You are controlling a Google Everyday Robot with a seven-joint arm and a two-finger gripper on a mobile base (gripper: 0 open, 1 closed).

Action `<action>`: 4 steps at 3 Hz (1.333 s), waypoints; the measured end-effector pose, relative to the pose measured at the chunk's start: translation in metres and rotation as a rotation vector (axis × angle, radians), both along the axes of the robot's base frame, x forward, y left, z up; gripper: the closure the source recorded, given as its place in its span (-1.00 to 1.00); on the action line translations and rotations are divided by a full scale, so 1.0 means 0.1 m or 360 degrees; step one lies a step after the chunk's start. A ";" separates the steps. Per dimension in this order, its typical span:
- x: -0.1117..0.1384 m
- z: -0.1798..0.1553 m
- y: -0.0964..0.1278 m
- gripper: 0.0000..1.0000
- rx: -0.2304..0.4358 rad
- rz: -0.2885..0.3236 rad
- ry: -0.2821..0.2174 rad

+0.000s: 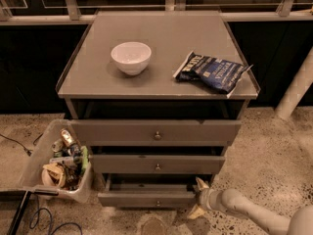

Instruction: Open bottom drawer

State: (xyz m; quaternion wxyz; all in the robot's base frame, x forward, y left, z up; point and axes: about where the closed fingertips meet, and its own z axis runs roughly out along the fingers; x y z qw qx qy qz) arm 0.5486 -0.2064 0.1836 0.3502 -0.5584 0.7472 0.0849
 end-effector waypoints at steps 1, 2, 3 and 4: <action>-0.35 0.30 0.08 -1.00 0.0012 0.0080 0.0049; -0.37 0.30 0.09 -1.00 0.0014 0.0084 0.0054; -0.23 0.17 0.11 -1.00 0.0023 0.0084 0.0092; -0.05 -0.09 0.15 -1.00 0.0048 0.0075 0.0167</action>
Offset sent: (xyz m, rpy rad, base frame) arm -0.0544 0.0065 0.0515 0.0138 0.0239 0.0535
